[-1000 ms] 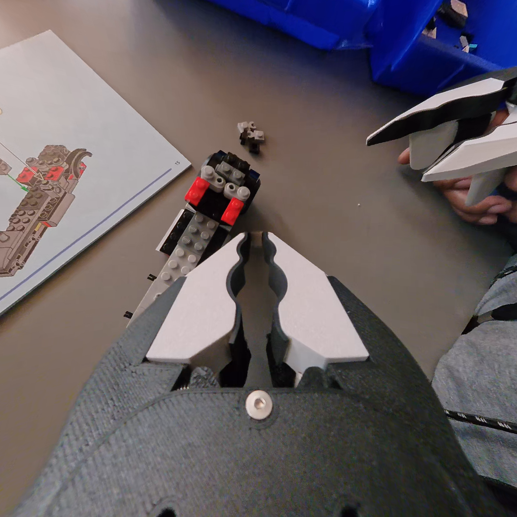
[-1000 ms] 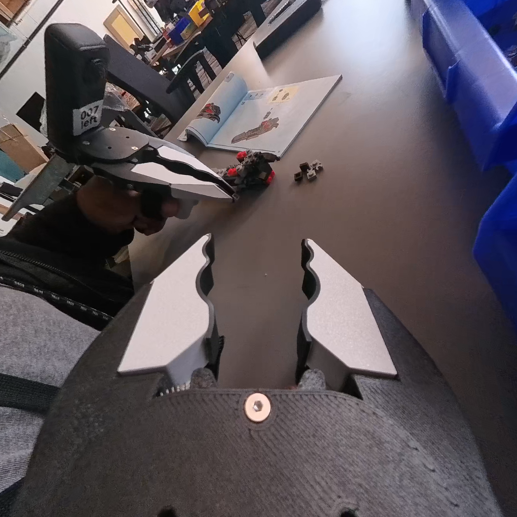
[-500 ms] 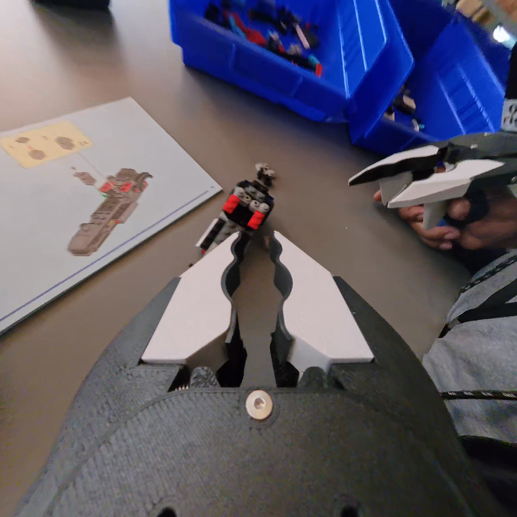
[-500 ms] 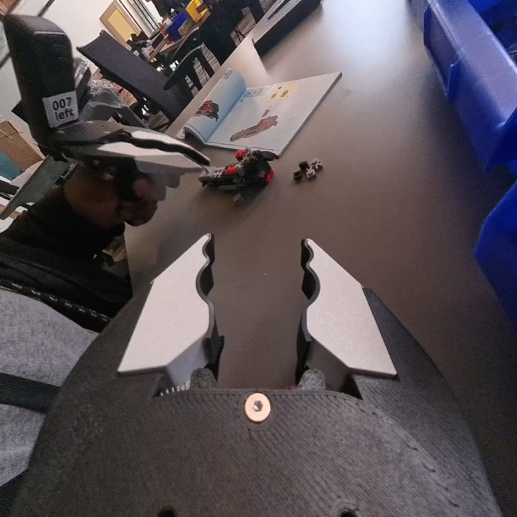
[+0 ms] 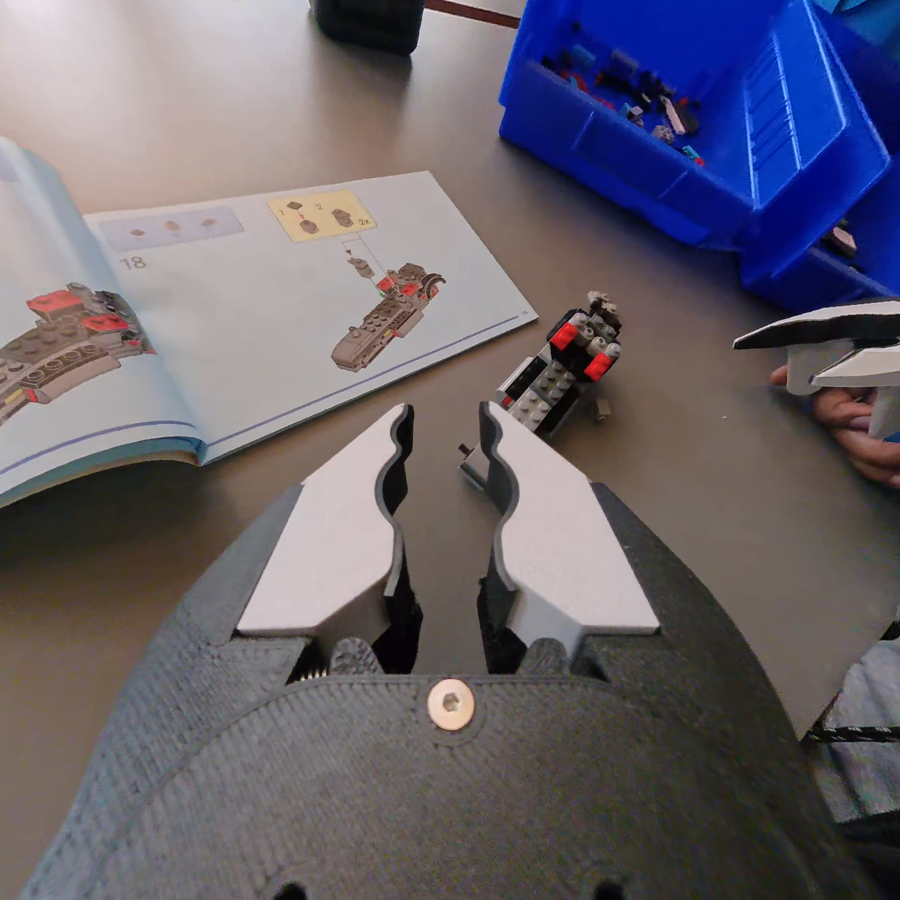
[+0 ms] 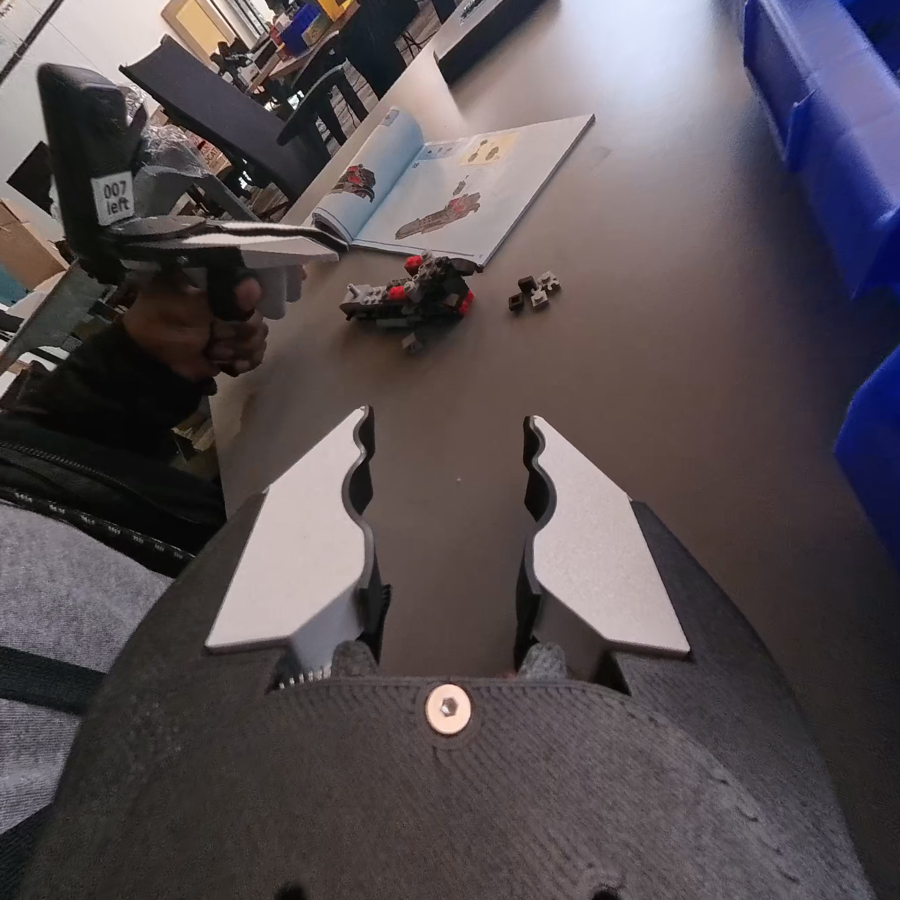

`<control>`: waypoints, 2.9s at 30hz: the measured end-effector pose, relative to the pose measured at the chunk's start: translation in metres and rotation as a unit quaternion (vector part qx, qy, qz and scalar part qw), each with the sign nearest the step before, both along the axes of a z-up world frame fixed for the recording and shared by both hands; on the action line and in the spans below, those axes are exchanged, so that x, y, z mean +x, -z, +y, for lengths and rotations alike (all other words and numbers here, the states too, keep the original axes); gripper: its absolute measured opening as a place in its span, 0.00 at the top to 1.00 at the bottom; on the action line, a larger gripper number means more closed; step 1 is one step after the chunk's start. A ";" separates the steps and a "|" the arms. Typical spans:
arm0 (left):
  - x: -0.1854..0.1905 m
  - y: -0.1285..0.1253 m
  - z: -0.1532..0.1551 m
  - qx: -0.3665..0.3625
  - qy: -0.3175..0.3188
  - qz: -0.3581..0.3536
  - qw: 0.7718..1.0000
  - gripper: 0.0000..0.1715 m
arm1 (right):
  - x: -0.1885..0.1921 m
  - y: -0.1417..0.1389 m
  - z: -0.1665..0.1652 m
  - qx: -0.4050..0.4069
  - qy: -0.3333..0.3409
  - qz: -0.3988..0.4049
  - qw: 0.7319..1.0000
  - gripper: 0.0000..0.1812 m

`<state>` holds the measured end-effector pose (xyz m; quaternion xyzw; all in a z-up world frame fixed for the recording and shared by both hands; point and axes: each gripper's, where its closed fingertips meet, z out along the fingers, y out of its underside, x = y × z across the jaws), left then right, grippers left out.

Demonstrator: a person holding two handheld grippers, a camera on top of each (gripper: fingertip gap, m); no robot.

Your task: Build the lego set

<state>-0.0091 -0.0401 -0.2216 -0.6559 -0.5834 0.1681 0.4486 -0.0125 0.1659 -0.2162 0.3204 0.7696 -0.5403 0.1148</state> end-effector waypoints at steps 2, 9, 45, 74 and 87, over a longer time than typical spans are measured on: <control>0.000 0.002 0.001 0.001 0.001 -0.002 1.000 0.84 | 0.000 0.000 0.000 0.000 0.000 0.000 1.000 0.66; 0.000 0.003 0.003 0.003 -0.001 -0.003 1.000 0.84 | 0.001 -0.001 0.000 -0.003 -0.001 0.000 1.000 0.66; -0.058 -0.041 0.115 0.021 0.142 0.052 0.988 0.83 | -0.001 -0.005 0.003 -0.024 0.002 -0.006 1.000 0.66; -0.066 -0.036 0.113 0.017 0.141 0.048 0.989 0.83 | -0.002 -0.006 0.004 -0.031 0.004 -0.013 0.999 0.66; -0.069 -0.031 0.087 0.017 0.110 0.052 0.992 0.82 | -0.003 -0.004 0.004 -0.026 0.007 -0.017 0.999 0.66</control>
